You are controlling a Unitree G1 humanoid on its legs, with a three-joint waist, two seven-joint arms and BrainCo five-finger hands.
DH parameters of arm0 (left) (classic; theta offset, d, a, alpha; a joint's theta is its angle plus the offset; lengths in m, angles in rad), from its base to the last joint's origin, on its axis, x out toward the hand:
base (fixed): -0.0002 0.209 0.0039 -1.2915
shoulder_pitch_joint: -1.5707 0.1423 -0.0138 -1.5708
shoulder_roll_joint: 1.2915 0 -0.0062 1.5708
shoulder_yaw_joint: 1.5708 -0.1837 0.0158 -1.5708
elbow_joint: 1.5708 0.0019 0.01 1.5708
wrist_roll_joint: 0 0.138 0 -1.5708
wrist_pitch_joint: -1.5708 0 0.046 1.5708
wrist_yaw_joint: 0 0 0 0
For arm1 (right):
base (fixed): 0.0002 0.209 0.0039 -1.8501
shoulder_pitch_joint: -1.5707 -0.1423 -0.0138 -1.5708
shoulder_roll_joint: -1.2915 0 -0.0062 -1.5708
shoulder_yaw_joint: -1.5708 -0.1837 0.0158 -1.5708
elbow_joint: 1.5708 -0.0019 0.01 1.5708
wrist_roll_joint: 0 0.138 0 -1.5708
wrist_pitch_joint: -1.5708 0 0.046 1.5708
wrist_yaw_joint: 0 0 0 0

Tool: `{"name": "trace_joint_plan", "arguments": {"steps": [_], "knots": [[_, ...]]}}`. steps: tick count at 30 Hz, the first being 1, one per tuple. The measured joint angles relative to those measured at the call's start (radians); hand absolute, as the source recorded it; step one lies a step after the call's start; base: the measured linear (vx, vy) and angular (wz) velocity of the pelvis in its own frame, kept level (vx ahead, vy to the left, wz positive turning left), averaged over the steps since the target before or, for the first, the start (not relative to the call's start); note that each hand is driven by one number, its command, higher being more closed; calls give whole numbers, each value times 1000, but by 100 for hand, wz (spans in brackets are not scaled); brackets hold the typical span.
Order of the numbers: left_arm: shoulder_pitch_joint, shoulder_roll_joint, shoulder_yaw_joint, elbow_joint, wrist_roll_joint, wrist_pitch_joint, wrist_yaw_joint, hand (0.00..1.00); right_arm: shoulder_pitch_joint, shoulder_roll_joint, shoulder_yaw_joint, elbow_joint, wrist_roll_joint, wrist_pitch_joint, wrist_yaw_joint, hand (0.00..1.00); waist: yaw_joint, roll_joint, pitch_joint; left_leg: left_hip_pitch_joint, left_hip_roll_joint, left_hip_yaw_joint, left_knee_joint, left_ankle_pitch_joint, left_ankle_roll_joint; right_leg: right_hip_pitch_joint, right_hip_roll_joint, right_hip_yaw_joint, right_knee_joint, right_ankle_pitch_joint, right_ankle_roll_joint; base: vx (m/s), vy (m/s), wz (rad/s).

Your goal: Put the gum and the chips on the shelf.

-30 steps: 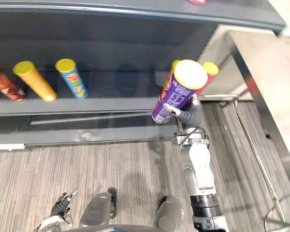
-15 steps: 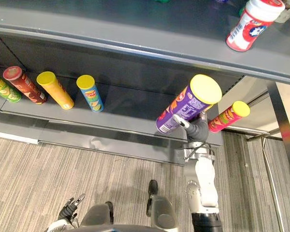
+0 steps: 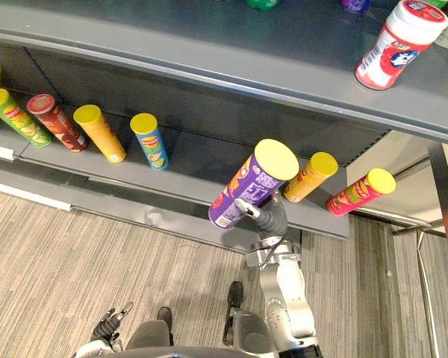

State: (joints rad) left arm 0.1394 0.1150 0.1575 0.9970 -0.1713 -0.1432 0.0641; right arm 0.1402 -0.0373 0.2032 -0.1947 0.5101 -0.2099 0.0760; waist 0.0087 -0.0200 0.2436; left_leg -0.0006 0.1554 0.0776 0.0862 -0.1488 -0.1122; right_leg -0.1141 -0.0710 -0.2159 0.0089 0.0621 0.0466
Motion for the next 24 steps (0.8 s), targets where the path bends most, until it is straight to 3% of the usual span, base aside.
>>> {"name": "trace_joint_plan", "arguments": {"steps": [7,13,20,24], "knots": [[-47,4,-42,-4,-3,-11,62,0,-7,4,113,26,-47,-1,-13,100,0,-3,-5,-16,-9,51,-16,9,-2,-4,-12,9,-45,47,2,-67,10,-5],[-85,-27,-120,-61,-7,-24,99,0,-149,4,150,175,-122,-9,-95,100,-1,5,-1,-67,-28,43,-6,26,10,-47,-33,3,-38,61,8,-8,14,5],[-134,-52,-167,-135,-23,-43,138,0,-466,23,73,400,-257,-8,-244,100,36,70,76,-144,-51,17,61,35,22,-90,-76,-45,37,44,11,-50,29,27],[-140,-51,-172,-179,-23,-45,159,0,-609,40,-42,473,-320,-8,-332,100,55,83,128,-185,-67,-5,64,46,23,-138,-103,-59,93,30,12,-103,6,25]]}}
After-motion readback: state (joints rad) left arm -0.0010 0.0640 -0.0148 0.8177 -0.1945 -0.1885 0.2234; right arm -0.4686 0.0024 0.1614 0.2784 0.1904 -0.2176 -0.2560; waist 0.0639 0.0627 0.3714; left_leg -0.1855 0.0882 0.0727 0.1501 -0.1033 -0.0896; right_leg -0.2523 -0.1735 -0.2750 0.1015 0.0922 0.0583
